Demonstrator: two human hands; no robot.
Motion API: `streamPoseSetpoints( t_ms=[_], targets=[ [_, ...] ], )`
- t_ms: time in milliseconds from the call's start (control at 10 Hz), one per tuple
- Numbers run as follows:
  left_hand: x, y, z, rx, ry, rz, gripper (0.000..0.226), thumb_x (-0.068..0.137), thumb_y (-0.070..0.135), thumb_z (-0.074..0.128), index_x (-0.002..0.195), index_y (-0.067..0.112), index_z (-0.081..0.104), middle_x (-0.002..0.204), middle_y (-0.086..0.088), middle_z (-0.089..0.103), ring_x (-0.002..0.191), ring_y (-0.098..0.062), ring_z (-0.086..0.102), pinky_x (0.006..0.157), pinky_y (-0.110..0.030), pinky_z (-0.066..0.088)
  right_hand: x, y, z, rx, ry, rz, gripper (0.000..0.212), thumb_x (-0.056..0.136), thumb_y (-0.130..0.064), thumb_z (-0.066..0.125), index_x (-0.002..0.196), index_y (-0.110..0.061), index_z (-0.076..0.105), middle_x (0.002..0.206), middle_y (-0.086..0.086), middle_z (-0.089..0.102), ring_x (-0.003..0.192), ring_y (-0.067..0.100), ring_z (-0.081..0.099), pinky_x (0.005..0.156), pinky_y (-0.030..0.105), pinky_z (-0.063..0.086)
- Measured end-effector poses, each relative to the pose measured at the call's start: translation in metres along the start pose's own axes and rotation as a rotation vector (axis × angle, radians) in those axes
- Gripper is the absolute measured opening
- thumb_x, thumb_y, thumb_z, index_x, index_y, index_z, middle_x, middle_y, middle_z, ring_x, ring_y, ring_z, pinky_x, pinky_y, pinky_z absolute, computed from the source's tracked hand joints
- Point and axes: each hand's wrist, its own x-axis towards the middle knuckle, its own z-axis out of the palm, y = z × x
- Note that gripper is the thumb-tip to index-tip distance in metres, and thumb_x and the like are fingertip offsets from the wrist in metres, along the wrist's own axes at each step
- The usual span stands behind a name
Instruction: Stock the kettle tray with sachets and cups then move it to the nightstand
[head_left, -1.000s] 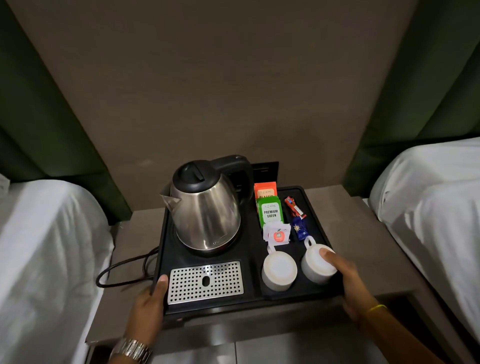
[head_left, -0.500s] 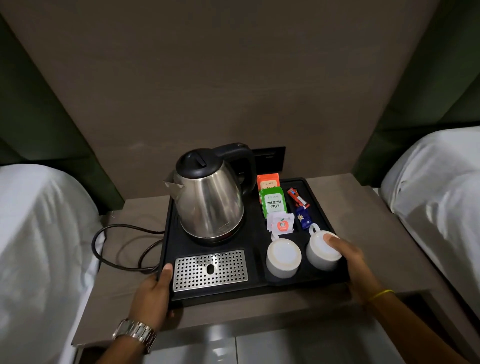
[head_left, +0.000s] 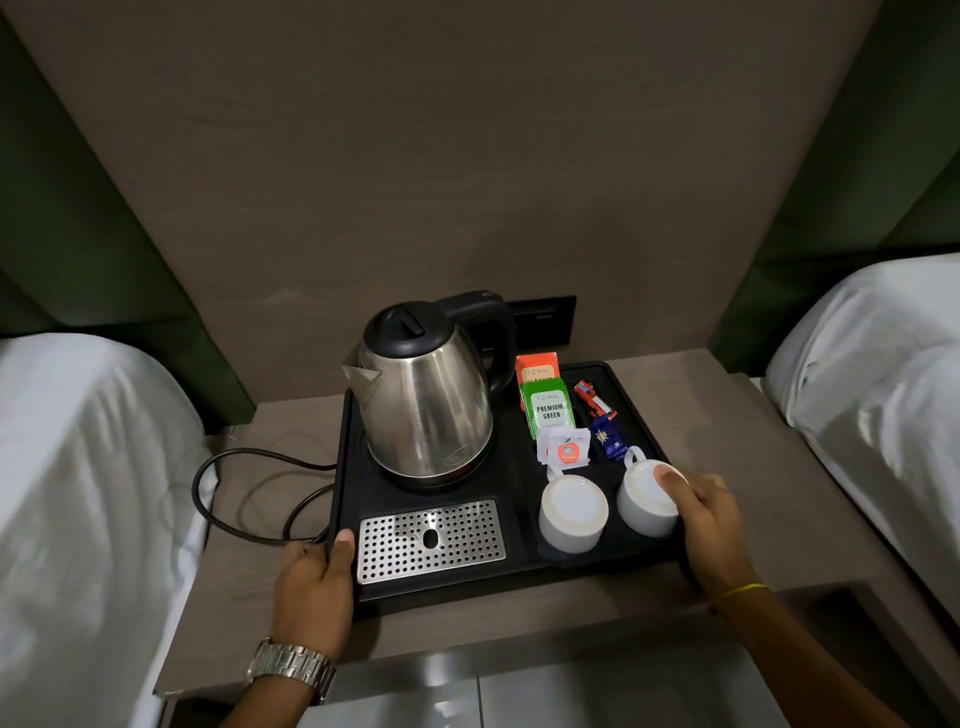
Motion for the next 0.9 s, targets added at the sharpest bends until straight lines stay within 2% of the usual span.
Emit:
streamPoseSetpoints(
  t_ms=[100,200,300,400,500,600,700,800,900],
  targets=[
    [0.001,-0.005,0.003,0.052,0.037,0.037,0.049,0.1,0.044,0.047,0.07,0.01,0.063,0.091,-0.016,0.054,0.085,-0.039,0.055,0.082,-0.044,0.042,0.002,0.009,0.001,-0.073,0.014,-0.041,0.04,0.084,-0.057,0.066,0.097,-0.02,0.075,0.102,0.017,0.061,0.102,0.04,0.062,0.095,0.054,0.051],
    [-0.001,-0.013,0.008,0.133,0.121,0.11,0.073,0.088,0.062,0.029,0.083,0.003,0.071,0.09,-0.017,0.055,0.084,-0.039,0.054,0.088,-0.05,0.046,0.003,0.012,0.002,-0.134,0.027,-0.072,0.078,0.072,-0.077,0.063,0.104,-0.007,0.079,0.097,0.014,0.063,0.097,0.036,0.062,0.093,0.052,0.051],
    [-0.001,-0.017,0.011,0.177,0.139,0.116,0.081,0.087,0.067,0.022,0.087,0.002,0.071,0.091,-0.016,0.053,0.083,-0.04,0.054,0.084,-0.051,0.047,0.005,0.016,0.002,-0.134,0.031,-0.068,0.091,0.069,-0.085,0.061,0.11,-0.005,0.077,0.1,0.015,0.062,0.1,0.035,0.062,0.093,0.05,0.05],
    [-0.002,-0.019,0.014,0.232,0.144,0.142,0.082,0.089,0.065,0.018,0.097,0.001,0.068,0.093,-0.017,0.05,0.082,-0.042,0.055,0.078,-0.052,0.049,0.004,0.014,0.004,-0.15,0.031,-0.062,0.085,0.072,-0.073,0.056,0.117,-0.003,0.074,0.105,0.018,0.059,0.102,0.038,0.061,0.091,0.047,0.05],
    [-0.005,-0.015,0.014,0.245,0.139,0.178,0.076,0.09,0.058,0.019,0.114,0.001,0.064,0.097,-0.02,0.053,0.083,-0.044,0.056,0.074,-0.05,0.05,0.003,0.013,0.005,-0.177,0.03,-0.058,0.087,0.074,-0.071,0.054,0.123,-0.002,0.071,0.108,0.018,0.058,0.105,0.037,0.061,0.093,0.048,0.051],
    [-0.007,-0.008,0.013,0.252,0.152,0.234,0.068,0.091,0.049,0.023,0.13,0.004,0.057,0.099,-0.02,0.054,0.083,-0.044,0.056,0.073,-0.049,0.05,0.003,0.014,0.006,-0.227,0.005,-0.047,0.073,0.087,-0.063,0.056,0.131,-0.006,0.067,0.114,0.016,0.057,0.114,0.038,0.059,0.102,0.058,0.051],
    [-0.011,-0.006,0.011,0.266,0.144,0.255,0.057,0.095,0.038,0.032,0.136,0.005,0.053,0.1,-0.021,0.055,0.084,-0.042,0.055,0.073,-0.047,0.049,0.002,0.02,0.006,-0.249,0.009,-0.043,0.06,0.096,-0.054,0.059,0.135,-0.009,0.064,0.116,0.015,0.055,0.117,0.039,0.057,0.105,0.061,0.049],
    [-0.007,0.012,0.003,0.272,0.105,0.243,0.053,0.094,0.007,0.05,0.146,0.007,0.043,0.115,-0.026,0.056,0.088,-0.04,0.058,0.071,-0.042,0.049,0.004,0.008,0.005,-0.3,-0.017,0.015,0.075,0.092,-0.066,0.055,0.143,-0.01,0.058,0.127,0.016,0.056,0.124,0.037,0.055,0.111,0.058,0.045],
    [-0.008,0.041,-0.01,0.267,0.122,0.307,0.061,0.09,0.002,0.053,0.149,0.007,0.038,0.121,-0.027,0.057,0.092,-0.042,0.059,0.071,-0.044,0.053,0.0,-0.012,0.003,-0.31,-0.066,0.072,0.077,0.096,-0.065,0.052,0.151,-0.01,0.051,0.146,0.019,0.054,0.134,0.039,0.052,0.117,0.057,0.04]
  ],
)
